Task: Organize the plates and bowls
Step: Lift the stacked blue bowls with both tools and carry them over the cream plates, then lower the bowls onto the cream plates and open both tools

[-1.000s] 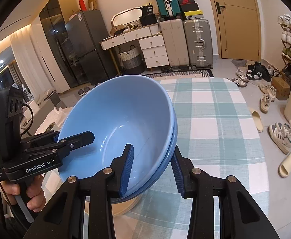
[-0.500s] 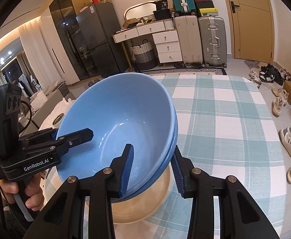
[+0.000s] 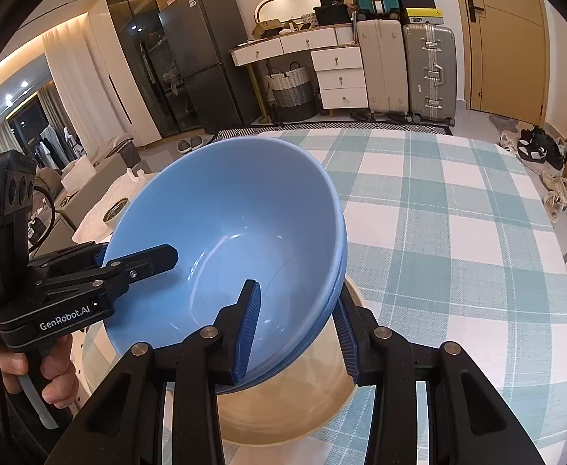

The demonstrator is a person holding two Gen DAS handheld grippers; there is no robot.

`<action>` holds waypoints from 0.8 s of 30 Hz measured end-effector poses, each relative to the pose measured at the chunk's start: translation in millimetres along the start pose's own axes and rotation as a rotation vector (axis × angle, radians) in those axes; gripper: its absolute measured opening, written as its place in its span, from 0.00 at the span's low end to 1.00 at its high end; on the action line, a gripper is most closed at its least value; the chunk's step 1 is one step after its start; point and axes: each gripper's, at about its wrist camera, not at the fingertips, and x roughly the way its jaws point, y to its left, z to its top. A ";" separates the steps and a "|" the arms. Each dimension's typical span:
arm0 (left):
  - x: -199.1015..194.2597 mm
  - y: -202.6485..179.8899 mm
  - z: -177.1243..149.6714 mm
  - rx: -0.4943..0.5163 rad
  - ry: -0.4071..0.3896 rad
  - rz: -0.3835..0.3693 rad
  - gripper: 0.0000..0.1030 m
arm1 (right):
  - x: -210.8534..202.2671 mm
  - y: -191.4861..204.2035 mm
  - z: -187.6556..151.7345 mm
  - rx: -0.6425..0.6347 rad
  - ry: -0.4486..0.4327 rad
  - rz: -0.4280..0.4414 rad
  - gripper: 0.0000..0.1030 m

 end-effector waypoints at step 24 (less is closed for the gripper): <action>47.3 20.7 -4.4 -0.039 0.074 -0.013 0.30 | 30.0 -6.0 4.0 0.026 0.057 -0.015 0.37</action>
